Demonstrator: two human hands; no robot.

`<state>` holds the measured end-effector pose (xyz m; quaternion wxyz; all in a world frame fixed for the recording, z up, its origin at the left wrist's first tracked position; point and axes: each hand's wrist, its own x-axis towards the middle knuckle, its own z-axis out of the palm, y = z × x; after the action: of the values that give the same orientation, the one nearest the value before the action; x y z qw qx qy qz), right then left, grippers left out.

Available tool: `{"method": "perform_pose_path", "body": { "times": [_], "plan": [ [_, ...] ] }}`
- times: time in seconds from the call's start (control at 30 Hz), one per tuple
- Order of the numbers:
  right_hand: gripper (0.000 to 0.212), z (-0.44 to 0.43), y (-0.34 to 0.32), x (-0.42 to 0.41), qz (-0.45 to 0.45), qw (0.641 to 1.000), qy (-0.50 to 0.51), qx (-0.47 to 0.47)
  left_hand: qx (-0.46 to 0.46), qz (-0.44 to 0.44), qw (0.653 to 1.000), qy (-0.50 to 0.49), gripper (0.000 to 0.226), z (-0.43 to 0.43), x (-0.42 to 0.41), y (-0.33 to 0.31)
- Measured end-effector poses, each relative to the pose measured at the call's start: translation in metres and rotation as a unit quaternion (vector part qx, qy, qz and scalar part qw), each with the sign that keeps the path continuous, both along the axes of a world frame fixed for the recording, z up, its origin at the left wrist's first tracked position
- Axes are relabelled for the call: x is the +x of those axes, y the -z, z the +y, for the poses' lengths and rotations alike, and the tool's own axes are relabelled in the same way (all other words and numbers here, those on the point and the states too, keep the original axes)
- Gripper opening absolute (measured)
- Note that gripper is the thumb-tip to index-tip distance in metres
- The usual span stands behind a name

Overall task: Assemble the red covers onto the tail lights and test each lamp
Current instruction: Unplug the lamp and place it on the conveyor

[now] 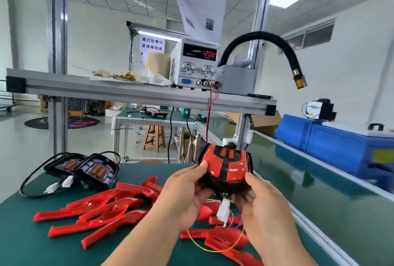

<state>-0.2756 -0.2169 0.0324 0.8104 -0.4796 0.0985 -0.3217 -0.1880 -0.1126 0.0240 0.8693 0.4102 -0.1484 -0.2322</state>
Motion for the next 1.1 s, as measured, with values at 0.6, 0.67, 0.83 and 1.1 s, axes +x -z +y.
{"method": "perform_pose_path", "body": {
  "times": [0.6, 0.67, 0.83, 1.1],
  "plan": [
    [0.029, -0.194, -0.031, -0.056, 0.06, 0.977, 0.18, 0.101, 0.128, 0.068, 0.972, 0.184, 0.012, -0.222, -0.036, -0.049],
    [0.032, -0.206, -0.03, -0.05, 0.065, 0.975, 0.181, 0.107, 0.132, 0.072, 0.97, 0.191, 0.015, -0.234, -0.03, -0.049],
    [0.032, -0.235, -0.025, -0.032, 0.063, 0.974, 0.179, 0.12, 0.125, 0.059, 0.971, 0.192, 0.017, -0.259, -0.013, -0.044],
    [0.035, -0.259, 0.001, 0.0, 0.033, 0.977, 0.165, 0.129, 0.032, -0.01, 0.974, 0.224, 0.03, -0.274, 0.012, -0.018]
  ]
}}
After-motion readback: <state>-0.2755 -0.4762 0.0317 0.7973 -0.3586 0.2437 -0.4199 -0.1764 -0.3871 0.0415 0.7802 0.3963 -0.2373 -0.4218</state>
